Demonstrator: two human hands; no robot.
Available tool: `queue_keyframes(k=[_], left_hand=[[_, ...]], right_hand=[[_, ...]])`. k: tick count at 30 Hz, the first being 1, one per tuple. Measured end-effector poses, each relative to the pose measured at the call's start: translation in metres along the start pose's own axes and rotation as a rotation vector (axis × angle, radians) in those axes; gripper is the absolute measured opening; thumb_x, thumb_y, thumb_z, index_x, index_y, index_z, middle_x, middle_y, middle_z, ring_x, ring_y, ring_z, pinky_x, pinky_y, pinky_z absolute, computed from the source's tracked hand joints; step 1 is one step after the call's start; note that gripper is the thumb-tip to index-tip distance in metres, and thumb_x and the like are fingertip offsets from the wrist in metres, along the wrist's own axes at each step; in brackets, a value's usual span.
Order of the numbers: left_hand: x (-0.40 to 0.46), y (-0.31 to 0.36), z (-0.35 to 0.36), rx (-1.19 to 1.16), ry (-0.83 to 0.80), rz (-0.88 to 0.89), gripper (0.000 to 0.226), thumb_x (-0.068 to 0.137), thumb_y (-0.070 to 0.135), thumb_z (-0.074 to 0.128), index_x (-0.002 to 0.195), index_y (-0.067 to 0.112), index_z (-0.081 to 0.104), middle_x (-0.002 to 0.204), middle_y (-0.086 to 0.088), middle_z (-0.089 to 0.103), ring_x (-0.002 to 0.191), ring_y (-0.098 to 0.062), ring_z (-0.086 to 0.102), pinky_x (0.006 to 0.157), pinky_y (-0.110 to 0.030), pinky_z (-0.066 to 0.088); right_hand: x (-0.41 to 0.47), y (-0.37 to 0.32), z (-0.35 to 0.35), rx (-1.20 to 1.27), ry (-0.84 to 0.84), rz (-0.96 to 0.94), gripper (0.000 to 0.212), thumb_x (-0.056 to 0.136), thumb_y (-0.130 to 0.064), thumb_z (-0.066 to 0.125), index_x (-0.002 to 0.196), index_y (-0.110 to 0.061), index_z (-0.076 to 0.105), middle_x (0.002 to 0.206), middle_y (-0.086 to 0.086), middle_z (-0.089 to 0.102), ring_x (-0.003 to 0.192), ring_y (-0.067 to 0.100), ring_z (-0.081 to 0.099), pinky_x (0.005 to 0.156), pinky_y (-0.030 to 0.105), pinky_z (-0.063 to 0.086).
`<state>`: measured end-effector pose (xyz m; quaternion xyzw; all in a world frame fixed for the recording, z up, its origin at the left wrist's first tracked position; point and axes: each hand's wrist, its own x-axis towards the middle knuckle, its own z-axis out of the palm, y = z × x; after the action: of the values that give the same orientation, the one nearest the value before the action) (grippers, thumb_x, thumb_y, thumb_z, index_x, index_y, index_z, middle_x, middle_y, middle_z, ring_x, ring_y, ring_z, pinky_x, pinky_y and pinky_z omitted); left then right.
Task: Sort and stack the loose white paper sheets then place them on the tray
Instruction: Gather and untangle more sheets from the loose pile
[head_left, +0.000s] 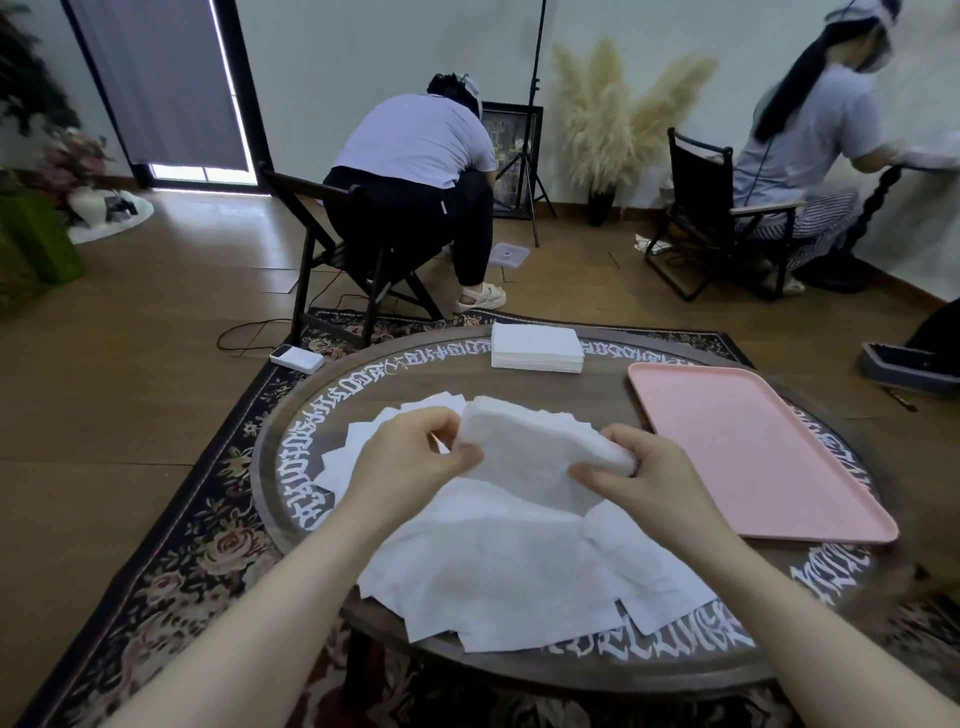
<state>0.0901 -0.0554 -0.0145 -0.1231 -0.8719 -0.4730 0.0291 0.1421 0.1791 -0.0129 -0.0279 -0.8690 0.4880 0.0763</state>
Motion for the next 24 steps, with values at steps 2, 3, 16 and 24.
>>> queue_keyframes(k=[2, 3, 16, 24], left_hand=[[0.002, -0.007, 0.003, 0.064, 0.024, -0.005, 0.018, 0.081, 0.024, 0.076, 0.069, 0.025, 0.063, 0.060, 0.028, 0.056, 0.054, 0.003, 0.048, 0.056, -0.026, 0.032], [0.004, -0.011, 0.006, 0.045, 0.029, -0.014, 0.021, 0.081, 0.023, 0.077, 0.066, 0.025, 0.061, 0.060, 0.027, 0.056, 0.053, 0.003, 0.047, 0.056, -0.026, 0.031], [0.003, -0.045, 0.027, -0.227, -0.120, -0.110, 0.021, 0.082, 0.012, 0.074, 0.074, 0.032, 0.070, 0.058, 0.019, 0.058, 0.051, -0.002, 0.046, 0.054, -0.017, 0.037], [0.016, -0.046, 0.023, -0.163, -0.151, -0.112, 0.018, 0.089, 0.013, 0.066, 0.083, 0.029, 0.074, 0.083, -0.002, 0.073, 0.072, -0.014, 0.058, 0.071, -0.038, 0.050]], right_hand=[[0.003, 0.005, 0.004, -0.044, 0.019, -0.059, 0.017, 0.081, -0.017, 0.076, 0.072, -0.021, 0.063, 0.064, -0.006, 0.060, 0.060, 0.013, 0.051, 0.058, 0.035, 0.037], [0.005, 0.008, 0.005, -0.061, 0.027, -0.075, 0.017, 0.082, -0.017, 0.076, 0.072, -0.021, 0.063, 0.065, -0.004, 0.061, 0.061, 0.015, 0.051, 0.059, 0.036, 0.038], [0.013, 0.041, 0.021, -0.025, -0.108, 0.069, 0.025, 0.080, -0.018, 0.078, 0.081, -0.042, 0.070, 0.070, -0.021, 0.067, 0.057, 0.005, 0.053, 0.057, 0.020, 0.044], [0.020, 0.041, 0.022, 0.064, -0.068, 0.112, 0.016, 0.083, -0.017, 0.076, 0.080, -0.032, 0.072, 0.071, -0.015, 0.070, 0.061, -0.002, 0.057, 0.059, 0.010, 0.042]])
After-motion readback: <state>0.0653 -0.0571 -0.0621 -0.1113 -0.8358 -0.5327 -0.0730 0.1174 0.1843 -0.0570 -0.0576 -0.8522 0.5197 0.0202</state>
